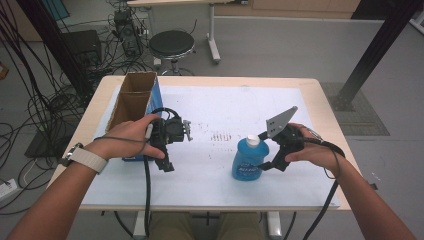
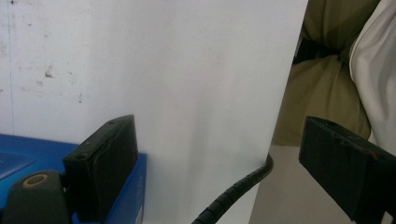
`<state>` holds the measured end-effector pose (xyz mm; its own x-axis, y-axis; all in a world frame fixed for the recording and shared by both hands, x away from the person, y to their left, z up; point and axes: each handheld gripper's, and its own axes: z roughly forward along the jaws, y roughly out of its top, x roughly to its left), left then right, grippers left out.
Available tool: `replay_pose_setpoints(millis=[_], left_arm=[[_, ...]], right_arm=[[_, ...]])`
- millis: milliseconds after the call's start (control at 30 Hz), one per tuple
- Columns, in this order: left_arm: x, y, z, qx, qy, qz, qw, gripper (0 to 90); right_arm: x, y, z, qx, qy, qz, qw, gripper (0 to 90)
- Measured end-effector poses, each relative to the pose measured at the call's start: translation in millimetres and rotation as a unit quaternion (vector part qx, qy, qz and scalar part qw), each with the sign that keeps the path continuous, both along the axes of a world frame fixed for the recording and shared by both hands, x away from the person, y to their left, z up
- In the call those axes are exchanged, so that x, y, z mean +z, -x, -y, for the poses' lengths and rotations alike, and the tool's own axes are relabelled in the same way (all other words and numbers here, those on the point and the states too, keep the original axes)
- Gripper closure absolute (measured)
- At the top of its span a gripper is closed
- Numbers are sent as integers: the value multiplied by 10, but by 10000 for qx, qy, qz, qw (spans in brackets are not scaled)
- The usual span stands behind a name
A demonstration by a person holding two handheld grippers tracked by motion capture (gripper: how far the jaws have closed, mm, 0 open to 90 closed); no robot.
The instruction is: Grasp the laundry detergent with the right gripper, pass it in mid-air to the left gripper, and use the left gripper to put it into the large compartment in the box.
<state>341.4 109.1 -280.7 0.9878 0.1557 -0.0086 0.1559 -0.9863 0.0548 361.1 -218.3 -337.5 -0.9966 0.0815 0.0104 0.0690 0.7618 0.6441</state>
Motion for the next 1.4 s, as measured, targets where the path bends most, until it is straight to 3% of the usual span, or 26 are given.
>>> replay_pose_setpoints(millis=[1400], left_arm=[[6, 4, -17, 33, 27, 29, 10000, 122]], right_arm=[[-1, 7, -11, -8, -34, -4, 10000, 48]])
